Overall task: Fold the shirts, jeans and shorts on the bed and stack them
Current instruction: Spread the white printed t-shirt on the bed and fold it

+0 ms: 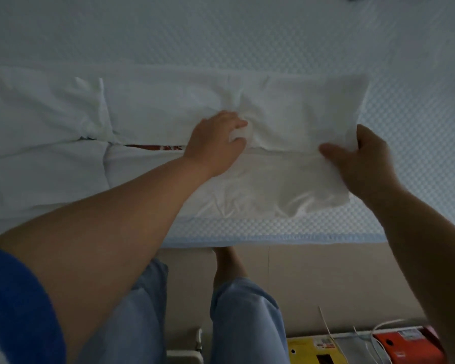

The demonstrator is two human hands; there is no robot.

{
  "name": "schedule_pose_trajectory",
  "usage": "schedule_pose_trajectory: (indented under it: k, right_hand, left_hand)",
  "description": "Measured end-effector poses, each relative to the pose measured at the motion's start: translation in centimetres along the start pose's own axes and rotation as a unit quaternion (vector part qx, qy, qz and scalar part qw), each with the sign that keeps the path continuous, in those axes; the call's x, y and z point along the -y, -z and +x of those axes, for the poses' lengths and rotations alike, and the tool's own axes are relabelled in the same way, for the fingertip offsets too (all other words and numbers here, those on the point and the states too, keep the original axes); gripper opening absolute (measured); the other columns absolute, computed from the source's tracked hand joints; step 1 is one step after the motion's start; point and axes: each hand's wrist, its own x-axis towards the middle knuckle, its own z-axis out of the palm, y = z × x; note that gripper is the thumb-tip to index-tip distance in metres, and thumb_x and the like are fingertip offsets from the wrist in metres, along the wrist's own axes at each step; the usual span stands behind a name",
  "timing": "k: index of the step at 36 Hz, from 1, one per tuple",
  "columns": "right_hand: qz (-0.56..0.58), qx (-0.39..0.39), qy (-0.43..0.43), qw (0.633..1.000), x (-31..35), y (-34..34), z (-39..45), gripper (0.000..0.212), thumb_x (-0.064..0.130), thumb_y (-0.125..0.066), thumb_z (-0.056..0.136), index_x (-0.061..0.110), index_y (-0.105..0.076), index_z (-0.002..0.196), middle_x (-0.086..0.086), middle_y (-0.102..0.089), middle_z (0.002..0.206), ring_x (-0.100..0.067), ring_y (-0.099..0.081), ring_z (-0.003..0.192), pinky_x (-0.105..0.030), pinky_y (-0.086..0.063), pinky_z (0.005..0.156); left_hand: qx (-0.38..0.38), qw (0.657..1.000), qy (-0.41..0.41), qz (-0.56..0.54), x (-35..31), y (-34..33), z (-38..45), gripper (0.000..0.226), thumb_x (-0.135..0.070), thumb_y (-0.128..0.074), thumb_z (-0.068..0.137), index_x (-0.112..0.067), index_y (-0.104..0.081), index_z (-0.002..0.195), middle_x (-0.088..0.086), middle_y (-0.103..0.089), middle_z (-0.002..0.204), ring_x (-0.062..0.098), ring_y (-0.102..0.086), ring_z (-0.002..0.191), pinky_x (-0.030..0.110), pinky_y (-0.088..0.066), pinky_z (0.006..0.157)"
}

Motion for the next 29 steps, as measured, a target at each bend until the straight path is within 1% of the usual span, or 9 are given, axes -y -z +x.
schedule_pose_trajectory:
  k: [4,8,11,13,17,21,24,26,29]
  right_hand:
    - [-0.077,-0.005,0.102,0.992,5.4,-2.1,-3.3,0.015,0.031,-0.063,0.081,0.029,-0.051,0.091,0.018,-0.053,0.07,0.004,-0.047,0.063,-0.017,-0.034,0.052]
    - [-0.106,0.026,0.151,0.983,11.7,-6.5,-6.4,0.042,0.023,-0.056,0.086,0.039,-0.046,0.123,0.016,-0.052,0.069,0.007,-0.04,0.056,-0.004,-0.028,0.046]
    - [-0.114,0.069,0.197,0.971,16.1,-11.5,-8.6,0.056,0.017,-0.05,0.088,0.038,-0.033,0.137,0.006,-0.058,0.081,-0.002,-0.049,0.059,-0.016,-0.043,0.054]
    - [-0.104,0.109,0.206,0.967,18.3,-15.4,-9.9,0.06,0.016,-0.046,0.088,0.036,-0.027,0.141,0.0,-0.064,0.104,-0.019,-0.062,0.082,-0.034,-0.053,0.075]
    - [-0.086,0.231,0.119,0.962,20.7,-22.7,-12.0,0.07,0.021,-0.047,0.089,0.026,-0.011,0.148,-0.01,-0.045,0.135,-0.032,-0.049,0.118,-0.041,-0.04,0.096]
    - [-0.189,0.184,0.215,0.94,20.6,-25.5,-14.5,0.067,0.032,-0.054,0.084,0.014,-0.025,0.142,-0.005,-0.049,0.124,-0.025,-0.051,0.113,-0.044,-0.038,0.1]
    - [-0.198,0.091,0.231,0.948,18.6,-25.0,-15.1,0.058,0.039,-0.054,0.083,0.018,-0.04,0.135,-0.002,-0.049,0.129,-0.021,-0.043,0.122,-0.043,-0.026,0.109]
    - [-0.192,0.055,0.206,0.958,16.4,-24.2,-15.0,0.056,0.04,-0.053,0.087,0.019,-0.041,0.137,-0.001,-0.042,0.138,-0.017,-0.031,0.132,-0.035,-0.015,0.114]
    - [-0.19,0.049,0.131,0.972,12.7,-23.1,-14.6,0.058,0.041,-0.046,0.093,0.02,-0.031,0.144,-0.002,-0.022,0.152,-0.016,-0.006,0.142,-0.031,0.0,0.114]
  left_hand:
    - [-0.094,0.97,0.141,-0.176,-0.3,3.0,-1.0,0.013,-0.023,-0.059,0.088,-0.021,-0.068,0.097,-0.006,-0.066,0.094,0.011,-0.059,0.09,0.019,-0.04,0.077]
    - [-0.04,0.85,0.274,-0.449,1.6,7.3,-2.9,0.015,-0.032,-0.056,0.091,-0.021,-0.063,0.083,-0.001,-0.065,0.079,0.016,-0.062,0.071,0.029,-0.048,0.068]
    - [0.036,0.789,0.285,-0.544,5.2,10.8,-4.9,0.035,-0.052,-0.048,0.09,-0.022,-0.065,0.094,0.001,-0.069,0.079,0.018,-0.067,0.071,0.031,-0.055,0.063]
    - [0.077,0.748,0.29,-0.593,7.7,12.7,-6.0,0.046,-0.063,-0.044,0.086,-0.025,-0.07,0.086,0.001,-0.069,0.076,0.017,-0.068,0.068,0.031,-0.054,0.057]
    - [0.115,0.667,0.319,-0.664,11.3,15.0,-7.3,0.06,-0.065,-0.047,0.079,-0.015,-0.069,0.105,0.007,-0.069,0.107,0.021,-0.067,0.097,0.031,-0.055,0.082]
    - [0.075,0.741,0.363,-0.56,13.3,15.5,-7.5,0.037,-0.045,-0.057,0.088,-0.008,-0.061,0.096,0.0,-0.072,0.072,0.01,-0.07,0.067,0.017,-0.051,0.049]
    - [0.066,0.8,0.298,-0.516,13.6,14.8,-7.2,0.031,-0.018,-0.063,0.088,-0.012,-0.06,0.118,0.002,-0.073,0.095,0.016,-0.071,0.085,0.025,-0.056,0.064]
    - [0.038,0.882,0.258,-0.393,13.5,14.1,-7.0,0.045,-0.013,-0.066,0.081,-0.017,-0.056,0.125,0.003,-0.068,0.112,0.02,-0.066,0.098,0.032,-0.054,0.084]
    - [-0.05,0.964,0.184,-0.183,13.3,13.1,-6.8,0.059,-0.012,-0.063,0.077,-0.022,-0.047,0.133,-0.001,-0.06,0.123,0.019,-0.057,0.111,0.017,-0.038,0.082]
